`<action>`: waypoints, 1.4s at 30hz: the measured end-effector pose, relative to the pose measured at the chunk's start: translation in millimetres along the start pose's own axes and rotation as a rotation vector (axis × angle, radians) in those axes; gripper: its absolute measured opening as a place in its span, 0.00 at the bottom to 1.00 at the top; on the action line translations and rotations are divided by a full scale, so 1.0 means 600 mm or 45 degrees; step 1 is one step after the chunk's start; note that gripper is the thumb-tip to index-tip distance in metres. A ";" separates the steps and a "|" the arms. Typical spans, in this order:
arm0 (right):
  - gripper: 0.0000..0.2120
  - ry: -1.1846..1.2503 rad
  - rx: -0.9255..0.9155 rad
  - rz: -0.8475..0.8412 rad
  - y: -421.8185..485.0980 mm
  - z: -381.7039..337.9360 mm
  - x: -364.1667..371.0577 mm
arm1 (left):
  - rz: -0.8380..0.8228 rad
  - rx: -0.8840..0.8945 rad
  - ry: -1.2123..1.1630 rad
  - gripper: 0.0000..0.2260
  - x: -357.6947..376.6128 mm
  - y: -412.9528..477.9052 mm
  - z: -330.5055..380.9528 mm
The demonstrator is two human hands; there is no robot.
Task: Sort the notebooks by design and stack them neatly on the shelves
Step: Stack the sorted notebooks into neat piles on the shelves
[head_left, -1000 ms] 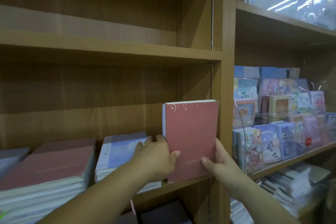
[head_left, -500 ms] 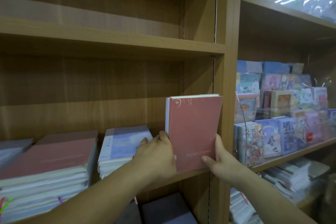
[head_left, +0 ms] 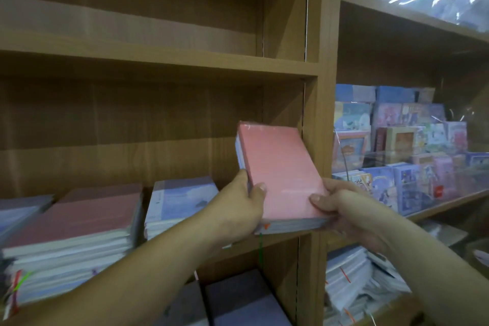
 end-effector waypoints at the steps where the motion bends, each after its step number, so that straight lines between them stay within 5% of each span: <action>1: 0.11 -0.012 0.038 0.024 -0.005 0.004 -0.004 | 0.013 -0.072 -0.112 0.11 0.011 -0.005 -0.010; 10: 0.17 -0.025 0.329 0.338 -0.028 0.056 0.015 | 0.177 -0.625 -0.583 0.14 0.075 0.000 -0.108; 14: 0.15 0.048 0.264 0.415 -0.032 0.044 0.022 | 0.258 -0.589 -0.671 0.15 0.066 0.016 -0.109; 16: 0.23 0.001 0.192 0.419 -0.037 0.051 0.018 | 0.277 -0.548 -0.707 0.13 0.063 0.004 -0.120; 18: 0.33 -0.044 0.087 0.429 -0.051 0.051 0.013 | 0.348 -0.413 -0.598 0.11 0.051 -0.026 -0.124; 20: 0.33 -0.115 -0.034 0.383 -0.073 0.052 0.014 | 0.353 -0.131 -0.402 0.07 0.047 -0.058 -0.117; 23: 0.19 -0.174 -0.157 0.228 -0.100 0.072 0.025 | 0.247 0.138 -0.025 0.21 0.064 -0.070 -0.129; 25: 0.23 -0.265 -0.196 0.267 -0.101 0.089 0.022 | 0.302 0.190 0.175 0.29 0.072 -0.060 -0.142; 28: 0.24 -0.373 -0.212 0.339 -0.089 0.087 0.020 | 0.393 0.130 0.207 0.36 0.076 -0.041 -0.150; 35: 0.24 -0.407 -0.228 0.412 -0.045 0.092 0.036 | 0.368 0.011 0.034 0.34 0.092 -0.014 -0.138; 42: 0.37 -0.387 -0.266 0.443 -0.026 0.096 0.046 | 0.300 -0.039 -0.193 0.33 0.098 -0.002 -0.149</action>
Point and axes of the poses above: each hand's wrist, its own y-axis towards the middle knuckle, its own x-axis out of the palm, z = x × y, the point moved 7 cm from there along y, towards the middle knuckle, and after that the axes turned 10 degrees about -x, right-handed, at the moved point
